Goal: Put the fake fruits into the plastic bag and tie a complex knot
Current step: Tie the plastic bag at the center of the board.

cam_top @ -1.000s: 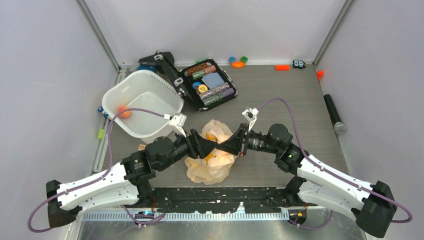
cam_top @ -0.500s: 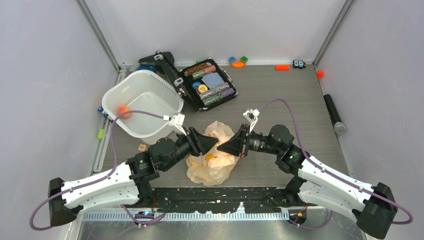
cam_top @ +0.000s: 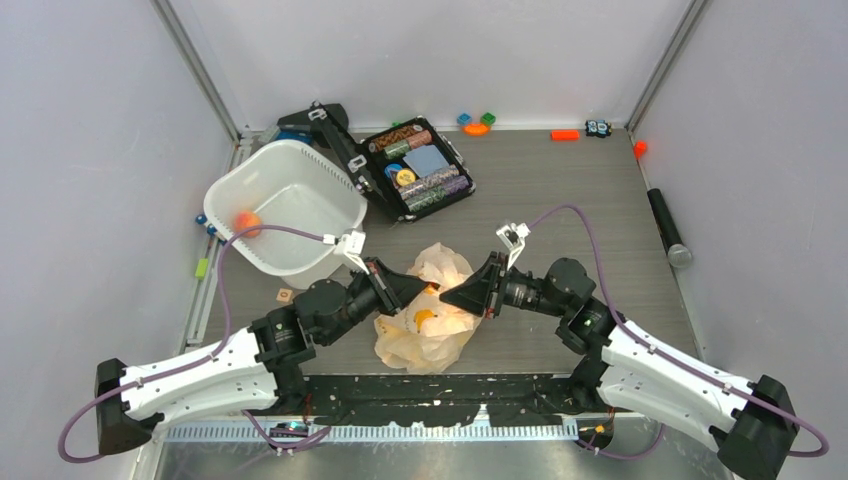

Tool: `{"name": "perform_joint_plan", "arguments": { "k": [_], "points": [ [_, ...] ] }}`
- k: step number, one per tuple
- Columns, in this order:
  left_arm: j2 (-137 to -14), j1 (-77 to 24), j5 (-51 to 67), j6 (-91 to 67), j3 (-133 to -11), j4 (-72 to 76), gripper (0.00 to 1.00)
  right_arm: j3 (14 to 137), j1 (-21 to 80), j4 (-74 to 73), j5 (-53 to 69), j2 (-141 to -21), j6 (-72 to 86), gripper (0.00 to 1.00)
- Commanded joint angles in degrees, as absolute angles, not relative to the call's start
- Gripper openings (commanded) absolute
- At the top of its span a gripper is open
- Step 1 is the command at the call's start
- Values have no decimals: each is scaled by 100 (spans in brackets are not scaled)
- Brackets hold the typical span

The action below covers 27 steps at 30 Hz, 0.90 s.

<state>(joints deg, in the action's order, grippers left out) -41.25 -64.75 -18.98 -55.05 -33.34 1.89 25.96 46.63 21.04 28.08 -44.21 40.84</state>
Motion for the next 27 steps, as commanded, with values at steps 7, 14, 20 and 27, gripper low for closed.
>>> {"name": "perform_joint_plan", "arguments": {
  "k": [7,14,20,27],
  "points": [
    [-4095,-6453,-1802,-5054,-3542,-416,0,2350,4650,2911,2451,-4128,4516,21],
    [-4241,-6466,-1268,-4389,-3644,-379,0,2191,4655,3223,2279,-4035,4752,12],
    [-4392,-6670,-753,-3228,-3564,-36,0,1998,4658,3662,2182,-3968,5020,5],
    [-4599,-6908,-1608,-2421,-3656,-304,8,1897,4650,4133,2347,-4023,5237,5]
  ]
}}
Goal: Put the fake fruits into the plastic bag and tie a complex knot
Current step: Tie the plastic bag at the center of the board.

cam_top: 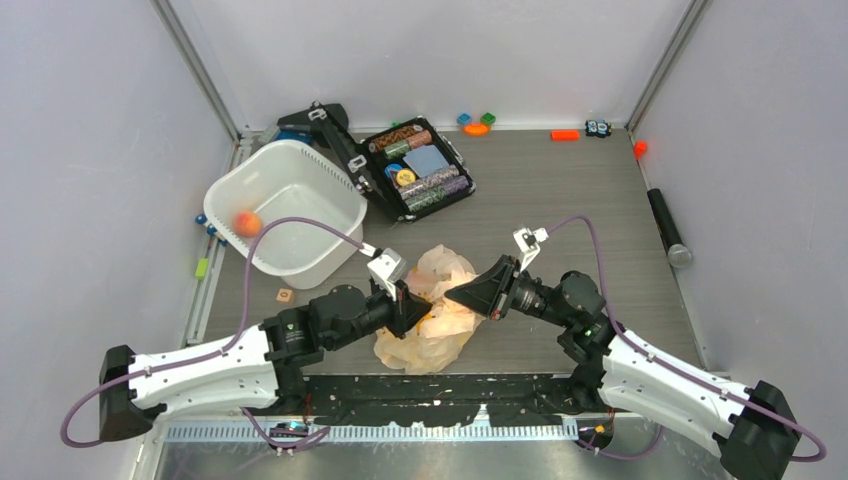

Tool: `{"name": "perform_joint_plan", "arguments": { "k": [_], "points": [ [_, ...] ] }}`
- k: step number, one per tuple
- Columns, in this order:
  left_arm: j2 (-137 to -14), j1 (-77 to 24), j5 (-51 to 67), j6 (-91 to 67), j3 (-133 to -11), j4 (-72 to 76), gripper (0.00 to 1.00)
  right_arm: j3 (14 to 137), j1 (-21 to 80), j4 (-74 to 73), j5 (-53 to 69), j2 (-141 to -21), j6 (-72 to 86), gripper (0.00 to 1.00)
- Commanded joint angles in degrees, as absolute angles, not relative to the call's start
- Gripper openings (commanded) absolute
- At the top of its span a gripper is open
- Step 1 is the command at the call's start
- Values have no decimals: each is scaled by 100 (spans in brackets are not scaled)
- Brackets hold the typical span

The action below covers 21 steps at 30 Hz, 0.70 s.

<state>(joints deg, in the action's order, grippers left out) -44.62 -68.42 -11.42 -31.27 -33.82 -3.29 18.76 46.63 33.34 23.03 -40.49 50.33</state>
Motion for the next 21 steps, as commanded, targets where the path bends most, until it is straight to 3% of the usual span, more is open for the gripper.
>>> {"name": "perform_joint_plan", "arguments": {
  "k": [1,7,15,17,21],
  "points": [
    [-4657,-6908,-1683,-2379,-3714,-386,13,1894,4650,4171,2400,-4051,5264,5],
    [-5078,-6905,-2096,-2243,-4078,-552,27,1856,4658,4606,2634,-4253,5473,5],
    [-5679,-6903,-1788,-2206,-4403,-795,29,1725,4654,4819,2567,-4201,5558,5],
    [-5499,-6907,-1816,-2213,-4281,-804,38,1709,4650,4765,2505,-4148,5542,5],
    [-4674,-6908,-1944,-2281,-4155,-954,70,1685,4650,4680,2453,-4042,5515,5]
  ]
}}
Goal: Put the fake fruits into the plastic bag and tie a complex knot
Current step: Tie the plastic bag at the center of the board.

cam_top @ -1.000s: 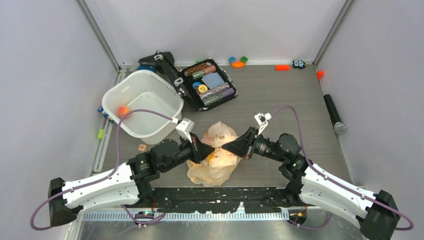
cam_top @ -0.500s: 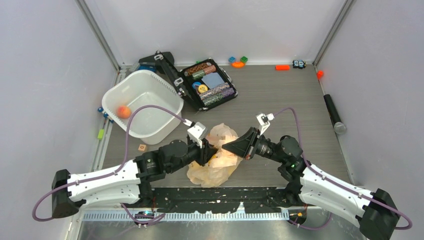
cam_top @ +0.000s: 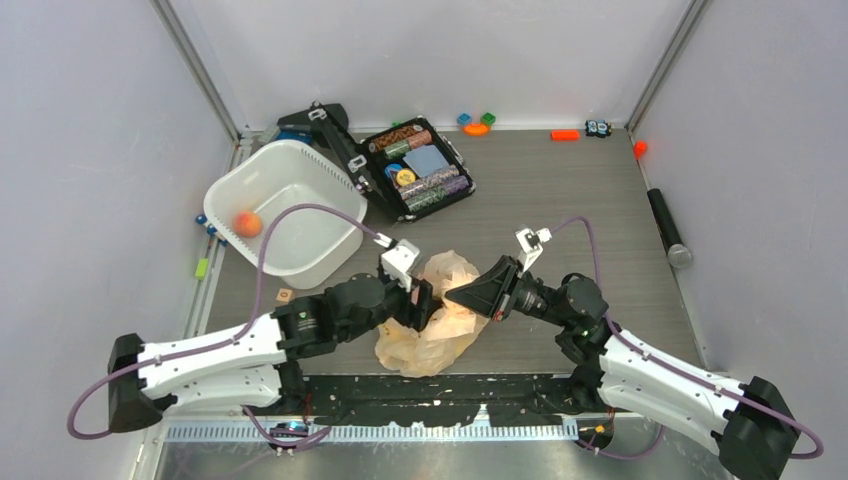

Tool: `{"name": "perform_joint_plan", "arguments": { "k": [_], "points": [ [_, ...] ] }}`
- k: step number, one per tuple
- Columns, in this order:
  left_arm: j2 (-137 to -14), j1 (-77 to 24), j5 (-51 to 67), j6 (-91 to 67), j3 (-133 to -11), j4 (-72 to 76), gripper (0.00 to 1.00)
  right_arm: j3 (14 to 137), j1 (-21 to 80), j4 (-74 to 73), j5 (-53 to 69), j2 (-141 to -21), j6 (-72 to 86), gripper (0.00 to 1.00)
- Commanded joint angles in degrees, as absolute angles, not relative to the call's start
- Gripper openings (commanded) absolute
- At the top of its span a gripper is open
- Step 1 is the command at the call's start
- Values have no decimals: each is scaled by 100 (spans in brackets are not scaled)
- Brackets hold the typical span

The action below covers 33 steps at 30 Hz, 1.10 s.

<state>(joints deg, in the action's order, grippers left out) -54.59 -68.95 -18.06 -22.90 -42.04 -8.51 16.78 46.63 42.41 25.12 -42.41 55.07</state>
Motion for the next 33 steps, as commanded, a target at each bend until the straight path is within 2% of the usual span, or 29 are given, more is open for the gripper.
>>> {"name": "perform_joint_plan", "arguments": {
  "k": [1,5,10,15,21,25,33],
  "points": [
    [-4414,-6906,-1939,-2308,-4142,-984,76,1691,4660,4665,2444,-4034,5508,5],
    [-3608,-6887,-1809,-2617,-4199,-1089,91,1691,4659,4649,2426,-4018,5486,5],
    [-3472,-6866,-1073,-3237,-4559,-1208,92,1689,4654,4708,2434,-4042,5516,5],
    [-3922,-6867,-159,-4025,-4575,-724,88,1704,4656,4744,2452,-4036,5551,5],
    [-4322,-6678,243,-4654,-4382,-341,83,1710,4658,4763,2450,-4031,5582,5],
    [-4354,-6522,513,-4984,-4061,388,76,1705,4652,4755,2463,-4013,5597,5],
    [-4532,-6345,706,-5281,-3857,882,62,1690,4653,4807,2475,-4039,5613,5]
  ]
}}
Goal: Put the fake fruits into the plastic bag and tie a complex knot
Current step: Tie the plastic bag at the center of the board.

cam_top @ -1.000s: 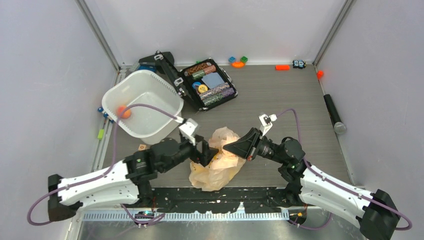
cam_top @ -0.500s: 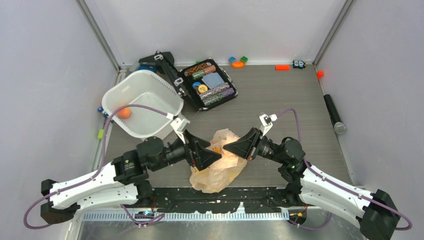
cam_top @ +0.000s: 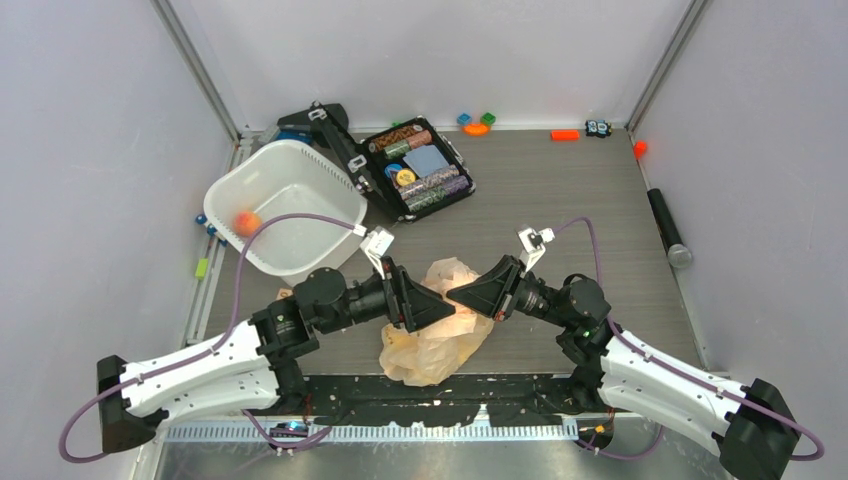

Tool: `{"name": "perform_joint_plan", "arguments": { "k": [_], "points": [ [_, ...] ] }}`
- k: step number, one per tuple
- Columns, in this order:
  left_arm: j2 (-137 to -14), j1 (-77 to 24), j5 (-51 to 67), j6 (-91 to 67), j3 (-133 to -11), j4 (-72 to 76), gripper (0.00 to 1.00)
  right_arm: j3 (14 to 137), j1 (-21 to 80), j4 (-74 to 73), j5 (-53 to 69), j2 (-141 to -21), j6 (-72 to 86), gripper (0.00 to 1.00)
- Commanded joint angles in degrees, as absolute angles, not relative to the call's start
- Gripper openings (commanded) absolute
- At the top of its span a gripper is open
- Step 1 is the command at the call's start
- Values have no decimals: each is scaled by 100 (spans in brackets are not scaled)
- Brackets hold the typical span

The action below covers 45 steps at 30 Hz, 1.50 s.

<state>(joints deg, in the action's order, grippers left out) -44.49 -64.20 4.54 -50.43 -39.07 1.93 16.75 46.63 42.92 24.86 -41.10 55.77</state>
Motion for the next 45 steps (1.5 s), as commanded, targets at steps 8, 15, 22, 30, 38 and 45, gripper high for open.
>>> {"name": "perform_joint_plan", "arguments": {
  "k": [8,15,22,30,38,45],
  "points": [
    [-4881,-6249,939,-5465,-3868,1239,62,1653,4656,4869,2483,-4035,5650,5],
    [-4918,-6225,999,-5552,-3728,1595,54,1603,4650,4878,2453,-4025,5654,5],
    [-4581,-6194,675,-5589,-3477,1567,38,1567,4653,4898,2427,-4027,5667,5],
    [-4452,-6165,492,-5616,-3380,1616,26,1563,4652,4938,2459,-4051,5684,5],
    [-4369,-6153,462,-5647,-3281,1709,6,1551,4650,4940,2454,-4051,5682,5],
    [-4331,-6143,444,-5609,-3155,1871,0,1569,4659,4915,2440,-4022,5692,7]
  ]
}}
